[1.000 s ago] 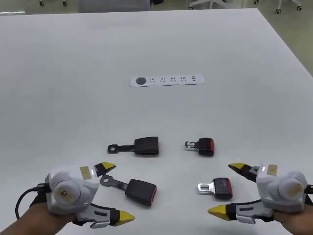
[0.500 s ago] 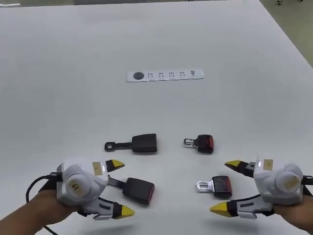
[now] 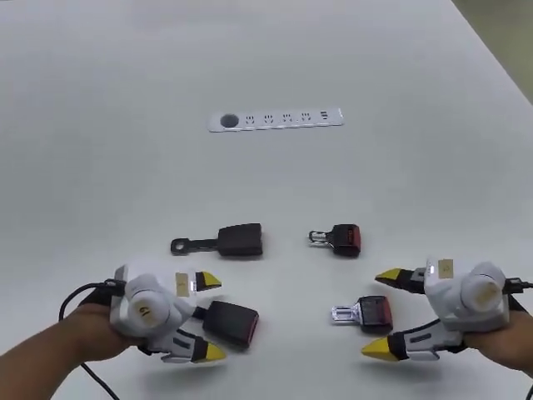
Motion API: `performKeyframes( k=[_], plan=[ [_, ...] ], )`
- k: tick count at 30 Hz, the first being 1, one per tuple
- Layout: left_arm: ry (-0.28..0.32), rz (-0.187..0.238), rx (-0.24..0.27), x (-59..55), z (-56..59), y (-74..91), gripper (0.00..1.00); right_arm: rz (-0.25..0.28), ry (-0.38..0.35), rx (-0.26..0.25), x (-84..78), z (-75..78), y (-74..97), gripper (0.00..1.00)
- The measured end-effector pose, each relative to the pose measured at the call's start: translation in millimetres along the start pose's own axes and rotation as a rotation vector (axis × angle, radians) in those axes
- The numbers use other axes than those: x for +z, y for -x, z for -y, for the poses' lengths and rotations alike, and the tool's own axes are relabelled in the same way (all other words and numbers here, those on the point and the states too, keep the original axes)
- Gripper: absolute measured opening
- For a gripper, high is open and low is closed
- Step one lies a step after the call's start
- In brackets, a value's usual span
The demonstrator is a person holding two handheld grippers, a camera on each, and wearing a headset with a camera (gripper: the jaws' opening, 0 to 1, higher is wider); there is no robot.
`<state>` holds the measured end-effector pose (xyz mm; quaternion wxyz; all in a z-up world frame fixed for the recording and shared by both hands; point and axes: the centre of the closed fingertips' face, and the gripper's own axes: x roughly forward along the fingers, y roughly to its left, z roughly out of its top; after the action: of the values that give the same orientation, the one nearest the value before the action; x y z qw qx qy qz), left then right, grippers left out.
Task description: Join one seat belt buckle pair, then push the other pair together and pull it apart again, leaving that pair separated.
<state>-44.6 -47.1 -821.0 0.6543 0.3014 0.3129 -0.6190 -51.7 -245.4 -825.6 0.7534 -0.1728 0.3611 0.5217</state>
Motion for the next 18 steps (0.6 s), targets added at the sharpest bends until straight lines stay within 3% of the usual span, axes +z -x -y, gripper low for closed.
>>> performKeyframes(
  k=[11,16,18],
  plan=[
    [-0.052,-0.045,-0.051,-8.7,-1.0,-13.7,0.55,-0.053,0.059,0.072,-8.8,1.7,-0.9,0.61],
    [-0.050,-0.052,-0.059,-10.7,-1.7,-16.9,0.52,-0.087,0.097,0.100,-13.6,1.7,-1.2,0.57],
    [-0.037,-0.034,-0.054,-8.0,-2.7,-17.5,0.52,-0.090,0.130,0.106,-14.6,2.9,-1.5,0.55]
  ],
)
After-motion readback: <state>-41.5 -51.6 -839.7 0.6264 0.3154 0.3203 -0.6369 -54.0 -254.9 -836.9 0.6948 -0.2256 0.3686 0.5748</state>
